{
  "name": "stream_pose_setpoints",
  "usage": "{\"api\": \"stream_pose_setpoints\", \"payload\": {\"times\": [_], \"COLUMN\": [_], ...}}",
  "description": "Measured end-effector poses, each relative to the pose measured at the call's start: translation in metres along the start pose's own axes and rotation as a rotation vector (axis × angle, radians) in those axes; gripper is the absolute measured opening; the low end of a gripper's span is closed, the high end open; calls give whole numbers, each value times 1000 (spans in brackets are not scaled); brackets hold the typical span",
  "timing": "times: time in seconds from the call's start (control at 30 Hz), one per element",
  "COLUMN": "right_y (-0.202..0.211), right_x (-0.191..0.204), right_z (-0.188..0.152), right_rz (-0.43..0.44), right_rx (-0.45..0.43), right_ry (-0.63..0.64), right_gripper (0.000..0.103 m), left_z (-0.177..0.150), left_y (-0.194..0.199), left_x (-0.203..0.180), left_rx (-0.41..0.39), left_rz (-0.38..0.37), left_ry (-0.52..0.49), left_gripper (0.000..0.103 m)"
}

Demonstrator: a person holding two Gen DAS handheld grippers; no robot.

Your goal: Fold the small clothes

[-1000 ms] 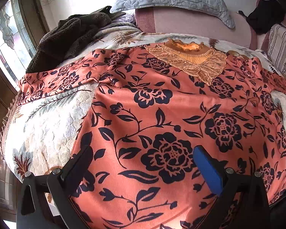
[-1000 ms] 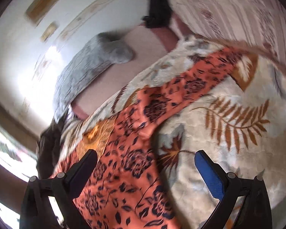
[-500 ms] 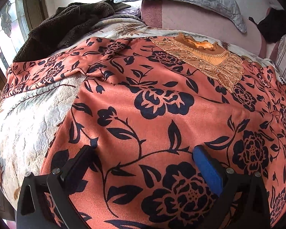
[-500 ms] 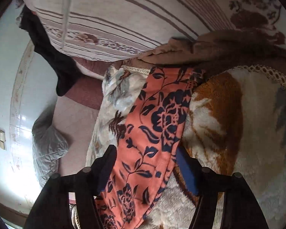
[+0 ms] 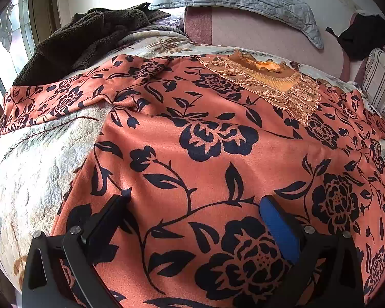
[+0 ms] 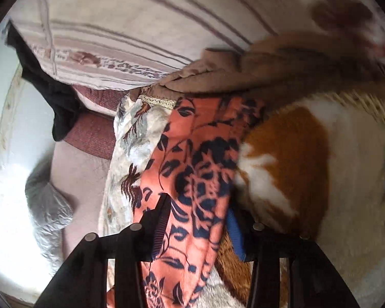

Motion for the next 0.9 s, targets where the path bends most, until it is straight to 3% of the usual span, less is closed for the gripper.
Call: {"api": "stream_pose_setpoints", "payload": {"times": [0.03, 0.13, 0.27, 0.43, 0.57, 0.6, 0.63, 0.67, 0.7, 0.77, 0.83, 0.9], "right_y": [-6, -1, 34, 78, 76, 63, 48, 30, 14, -13, -12, -1], "right_x": [4, 41, 164, 313, 357, 356, 349, 337, 321, 285, 260, 242], "right_z": [0, -8, -63, -224, -381, -419, -455, -487, -513, -541, -536, -509], "right_rz": [-44, -78, 102, 409, 537, 534, 521, 494, 464, 390, 398, 413], "right_rx": [28, 33, 41, 161, 314, 377, 449, 509, 557, 659, 669, 620], "right_ry": [19, 119, 402, 672, 786, 810, 821, 819, 823, 840, 800, 754], "right_gripper": [7, 6, 6, 6, 9, 24, 64, 85, 89, 89, 89, 89], "left_z": [0, 2, 5, 10, 12, 12, 13, 16, 18, 25, 36, 55], "left_y": [0, -1, 0, 6, 12, 14, 16, 18, 22, 28, 35, 37], "left_x": [0, 0, 3, 17, 36, 41, 44, 48, 52, 59, 64, 63], "left_rx": [4, 24, 32, 30, 18, 14, 10, 3, -10, -24, -44, -64], "left_rz": [-3, -11, -38, -127, -131, -126, -129, -133, -134, -138, -158, -188], "left_ry": [-2, -13, 4, 120, 203, 212, 217, 221, 225, 228, 238, 239], "left_gripper": [103, 103, 103, 103, 103, 103, 103, 103, 103, 103, 103, 103]}}
Point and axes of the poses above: each gripper's, at about its wrist camera, not at the fingertips, and y roughly against the way its jaws point, x to its left, z to its top, the point moved 5 cm from there along -y, roughly the way its jaws point, and after that the axes turned 7 degrees about z, right-handed, at the moved point
